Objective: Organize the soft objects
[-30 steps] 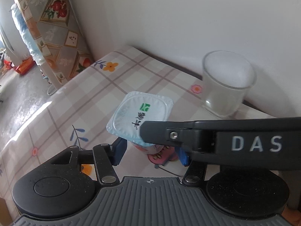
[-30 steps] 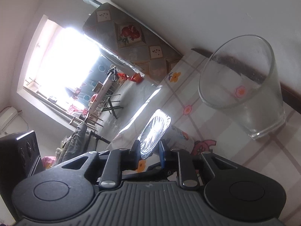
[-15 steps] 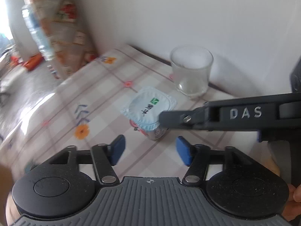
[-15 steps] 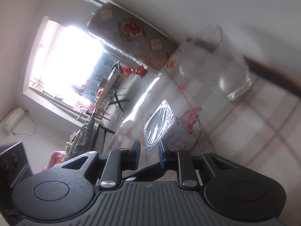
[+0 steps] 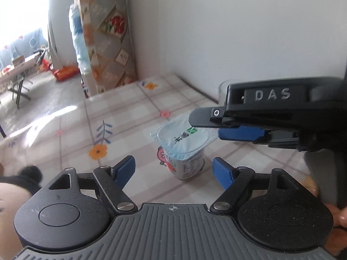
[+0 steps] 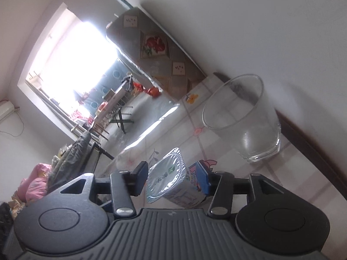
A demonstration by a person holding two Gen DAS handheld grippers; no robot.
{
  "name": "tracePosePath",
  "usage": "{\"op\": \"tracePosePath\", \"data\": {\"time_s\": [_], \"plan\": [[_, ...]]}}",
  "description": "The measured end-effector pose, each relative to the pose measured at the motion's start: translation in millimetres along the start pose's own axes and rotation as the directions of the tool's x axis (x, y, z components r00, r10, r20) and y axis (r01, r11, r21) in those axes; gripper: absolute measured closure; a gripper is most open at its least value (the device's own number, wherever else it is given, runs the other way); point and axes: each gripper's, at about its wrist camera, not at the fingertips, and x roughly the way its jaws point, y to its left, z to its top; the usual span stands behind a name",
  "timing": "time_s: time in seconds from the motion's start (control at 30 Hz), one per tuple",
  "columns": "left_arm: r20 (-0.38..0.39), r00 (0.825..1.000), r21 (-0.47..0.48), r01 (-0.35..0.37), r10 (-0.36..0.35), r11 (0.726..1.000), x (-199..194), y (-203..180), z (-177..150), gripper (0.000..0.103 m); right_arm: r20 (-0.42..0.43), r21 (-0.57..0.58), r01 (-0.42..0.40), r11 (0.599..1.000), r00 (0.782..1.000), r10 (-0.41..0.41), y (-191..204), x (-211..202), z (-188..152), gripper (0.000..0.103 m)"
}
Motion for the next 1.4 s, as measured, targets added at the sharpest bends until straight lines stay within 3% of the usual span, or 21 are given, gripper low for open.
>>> {"op": "tracePosePath", "data": {"time_s": [0.2,0.4,0.47,0.67,0.97,1.2,1.4], "plan": [[-0.028,0.998,-0.026,0.047,-0.047,0.999,33,6,2,0.025,-0.047,-0.013,-0.009,1.0,0.999,0.008,-2,22,4,0.051],[-0.019,0.994,-0.028,0.105,-0.105,0.994,38,1,4,0.027,-0.118,0.021,-0.092,0.996,0.989,0.094,-4,23,3,0.05],[-0.022,0.996,-0.014,0.088,-0.088,0.996,36,-5,2,0.027,-0.143,0.036,-0.102,0.994,0.984,0.106,-4,21,3,0.049],[-0.054,0.993,-0.009,0.107,-0.107,0.994,19,-9,-6,0.027,-0.19,0.068,-0.104,0.992,0.975,0.115,-4,5,-4,0.049],[-0.131,0.979,-0.027,0.154,-0.156,0.988,-35,-11,-32,0.027,-0.241,0.096,-0.108,0.989,0.962,0.129,11,-41,-41,0.049],[-0.064,0.986,-0.006,0.155,-0.155,0.988,-75,-11,-61,0.026,-0.241,0.103,-0.121,0.987,0.96,0.143,21,-63,-63,0.05],[0.008,0.991,0.04,0.132,-0.132,0.991,-78,-12,-75,0.024,-0.18,0.13,-0.084,0.988,0.978,0.107,16,-73,-60,0.051]]}}
